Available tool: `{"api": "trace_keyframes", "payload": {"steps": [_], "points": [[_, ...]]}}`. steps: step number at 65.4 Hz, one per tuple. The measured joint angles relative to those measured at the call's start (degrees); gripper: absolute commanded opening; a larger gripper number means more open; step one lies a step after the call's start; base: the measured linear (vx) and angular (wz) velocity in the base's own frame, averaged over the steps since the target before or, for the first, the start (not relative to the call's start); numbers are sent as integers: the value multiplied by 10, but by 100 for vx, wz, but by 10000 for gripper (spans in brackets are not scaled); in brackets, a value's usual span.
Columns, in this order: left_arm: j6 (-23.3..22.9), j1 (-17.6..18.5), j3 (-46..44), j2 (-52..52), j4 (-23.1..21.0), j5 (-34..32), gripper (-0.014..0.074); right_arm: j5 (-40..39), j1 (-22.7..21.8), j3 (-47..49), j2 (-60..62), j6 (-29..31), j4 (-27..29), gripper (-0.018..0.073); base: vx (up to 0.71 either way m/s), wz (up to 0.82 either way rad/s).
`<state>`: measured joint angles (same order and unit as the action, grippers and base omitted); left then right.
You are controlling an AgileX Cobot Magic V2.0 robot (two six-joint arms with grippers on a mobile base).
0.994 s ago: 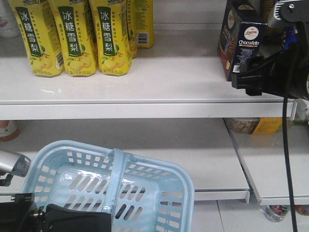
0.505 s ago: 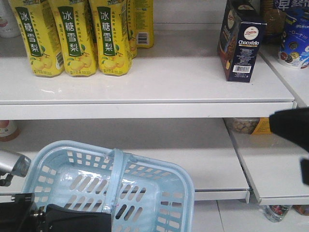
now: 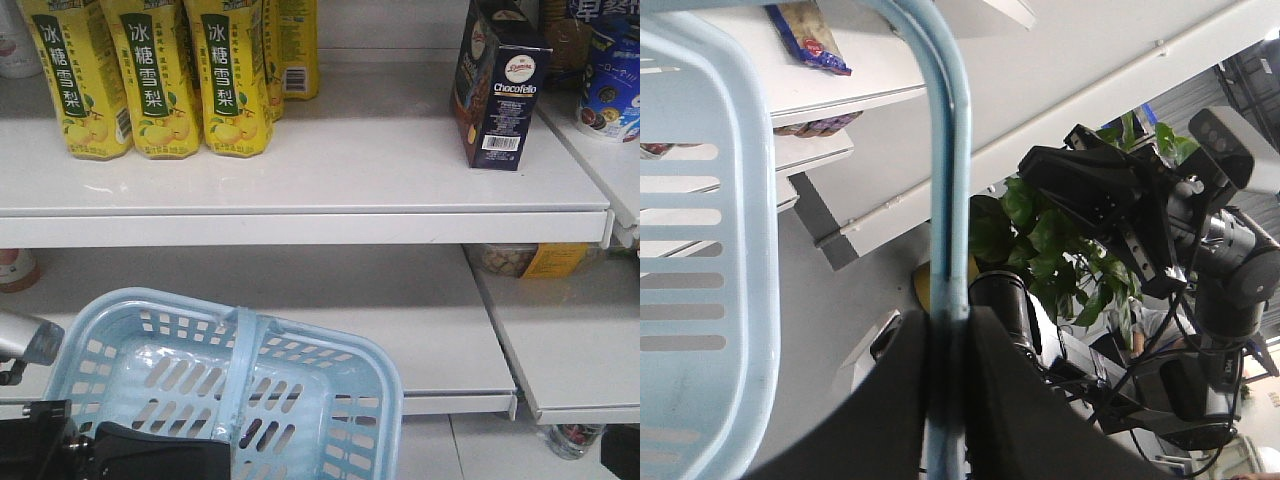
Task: Left arm holds basket, right arm returns cookies
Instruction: 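Open the right gripper to release the box and withdraw it, then move the empty basket with the left gripper back toward the robot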
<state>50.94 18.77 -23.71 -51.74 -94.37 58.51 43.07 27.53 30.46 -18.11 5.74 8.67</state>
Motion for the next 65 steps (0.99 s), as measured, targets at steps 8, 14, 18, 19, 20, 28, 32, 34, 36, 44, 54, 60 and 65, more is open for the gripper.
{"api": "trace_keyframes", "payload": {"steps": [8, 14, 18, 19, 20, 28, 32, 34, 36, 44, 54, 60, 65], "points": [[1, 0, 0, 0, 0, -5, -7, -7, 0, 0, 1, 0, 3, -3, 0, 0], [1, 0, 0, 0, 0, -10, -7, -7, 0, -1, 1, 0, 9, -3, 0, 0], [1, 0, 0, 0, 0, -12, -7, -7, 0, -1, 1, 0, 10, -3, 0, 0], [1, 0, 0, 0, 0, -12, -7, -7, 0, -1, 1, 0, 11, -3, 0, 0], [1, 0, 0, 0, 0, -12, -7, -7, 0, -1, 1, 0, 10, -3, 0, 0], [1, 0, 0, 0, 0, -12, -7, -7, 0, -1, 1, 0, 10, -3, 0, 0], [1, 0, 0, 0, 0, -12, -7, -7, 0, -1, 1, 0, 11, -3, 0, 0], [1, 0, 0, 0, 0, -12, -7, -7, 0, -1, 1, 0, 11, -3, 0, 0], [1, 0, 0, 0, 0, -12, -7, -7, 0, -1, 1, 0, 11, -3, 0, 0], [2, 0, 0, 0, 0, -12, -7, -7, 0, -1, 1, 0, 11, -3, 0, 0], [2, 0, 0, 0, 0, -12, -7, -6, 0, -1, 1, 0, 11, -3, 0, 0], [-1, 0, 0, 0, -2, -18, -7, -6, 0, -1, 1, 0, 11, -3, 0, 0], [-13, 0, 0, 0, -5, -19, -7, -5, 0, -1, 1, 0, 11, -3, 0, 0]]}}
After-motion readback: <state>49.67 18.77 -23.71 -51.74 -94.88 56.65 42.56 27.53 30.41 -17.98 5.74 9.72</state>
